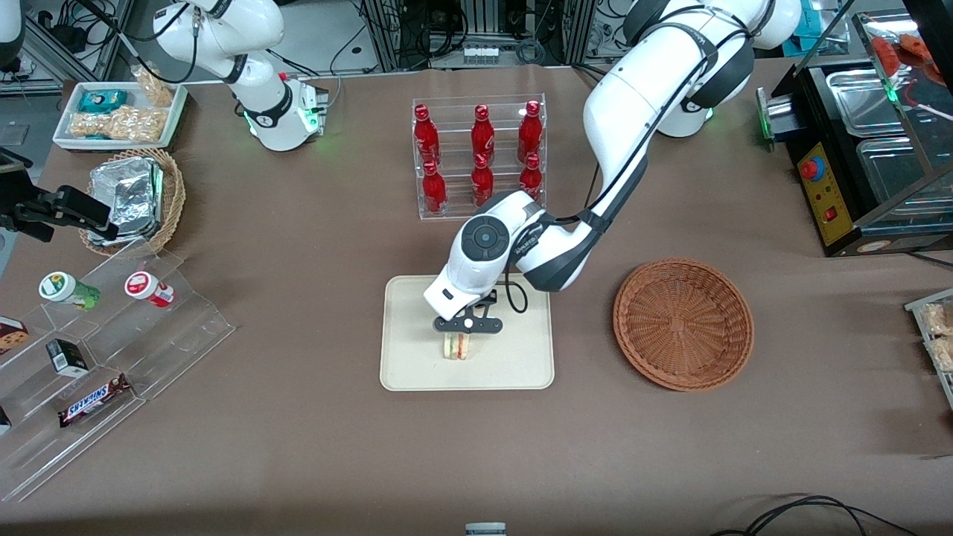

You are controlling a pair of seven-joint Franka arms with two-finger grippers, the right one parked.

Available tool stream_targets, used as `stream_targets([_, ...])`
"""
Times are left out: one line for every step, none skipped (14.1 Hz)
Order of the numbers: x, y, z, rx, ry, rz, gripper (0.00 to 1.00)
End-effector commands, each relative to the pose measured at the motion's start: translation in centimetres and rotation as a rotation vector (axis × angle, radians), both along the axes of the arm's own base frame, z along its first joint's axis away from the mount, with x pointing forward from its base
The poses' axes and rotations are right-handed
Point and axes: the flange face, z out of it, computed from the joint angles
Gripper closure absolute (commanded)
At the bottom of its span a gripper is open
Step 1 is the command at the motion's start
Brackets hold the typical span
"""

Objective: Place sandwich from basket to tray
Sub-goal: 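Lower the sandwich onto the tray and open the left gripper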

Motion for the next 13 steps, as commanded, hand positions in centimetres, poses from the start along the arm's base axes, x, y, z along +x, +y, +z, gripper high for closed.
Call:
stream_targets([0.6,-0.3,-0.1,-0.025,0.005,0.036,0.76])
stream_targets([1.0,-0.2,0.1,-0.035,-0.005,0.069,0.77])
stream_targets([1.2,-0.1,0.3,-0.042,-0.010,0.078,0.77])
stream_targets([1.3,-0.1,0.4,-0.042,-0.012,0.082,0.77])
stream_targets([1.3,-0.1,0.5,-0.042,-0.013,0.083,0.76])
stream_targets([1.3,-0.1,0.7,-0.042,-0.013,0.093,0.76])
stream_targets([1.3,-0.1,0.8,-0.042,-0.012,0.096,0.72])
stream_targets([1.3,-0.1,0.7,-0.042,-0.012,0.097,0.55])
stream_targets([1.2,-0.2,0.9,-0.043,-0.011,0.107,0.03])
stream_targets([1.1,-0.1,1.1,-0.039,-0.009,0.129,0.00])
stream_targets([1.1,-0.2,1.7,-0.040,-0.018,0.133,0.00])
stream_targets([1.2,-0.2,3.0,-0.042,-0.029,0.135,0.00])
stream_targets([1.1,0.2,5.3,-0.036,-0.032,0.137,0.00])
